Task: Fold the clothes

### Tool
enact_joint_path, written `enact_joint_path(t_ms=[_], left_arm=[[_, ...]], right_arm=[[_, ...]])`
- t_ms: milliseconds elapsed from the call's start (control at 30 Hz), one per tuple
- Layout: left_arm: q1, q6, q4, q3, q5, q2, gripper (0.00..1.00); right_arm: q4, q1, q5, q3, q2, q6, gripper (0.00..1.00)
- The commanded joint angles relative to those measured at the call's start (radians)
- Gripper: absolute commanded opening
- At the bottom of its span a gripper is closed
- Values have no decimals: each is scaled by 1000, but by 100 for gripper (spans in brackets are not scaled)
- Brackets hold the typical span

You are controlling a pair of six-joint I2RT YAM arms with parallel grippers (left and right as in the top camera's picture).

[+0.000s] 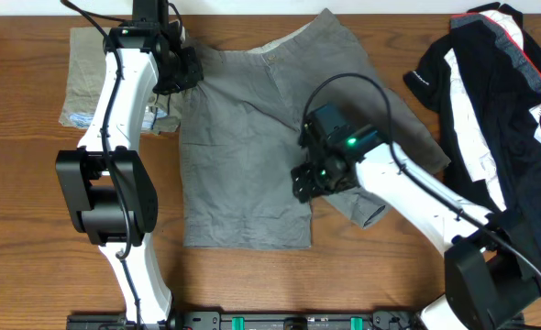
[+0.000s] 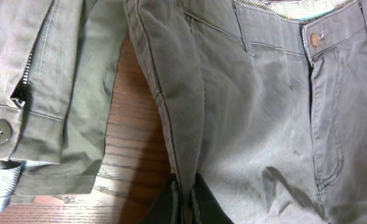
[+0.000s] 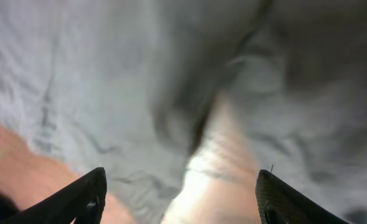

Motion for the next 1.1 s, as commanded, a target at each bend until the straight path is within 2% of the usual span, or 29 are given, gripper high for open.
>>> enact_joint_path(t_ms=[0,200,267,367,567,667,733,900,933,1067], left_arm=[[10,-10,2,13,-13,-28,6],[11,-10,0,13,-13,-28,6],[11,-10,-3,13,-13,-28,6],[11,-10,-3,13,-13,-28,6],[11,-10,-3,13,-13,-28,6],[11,-10,-5,13,-13,-28,6],[11,-10,-6,13,-13,-28,6],[16,-10,-14,13,-14,-28,6],[21,-10,-18,13,-18,-28,6],[61,-10,-51,13,-21,-39,6]], right_arm=[[-4,61,-31,-20,-10,19,71],[26,97,-30,-88,-10,69,50],[32,94,-31,-109,-10,80,46],[63,91,-30,-142,-10,86,47],[154,85,85,-153,-10,87,63],[203,70,93,-164,-2,87,63],[227,61,89,-174,6,86,55],[254,51,90,-178,33,73,5],[261,43,90,-178,33,67,1],[290,-23,97,-178,33,60,1]])
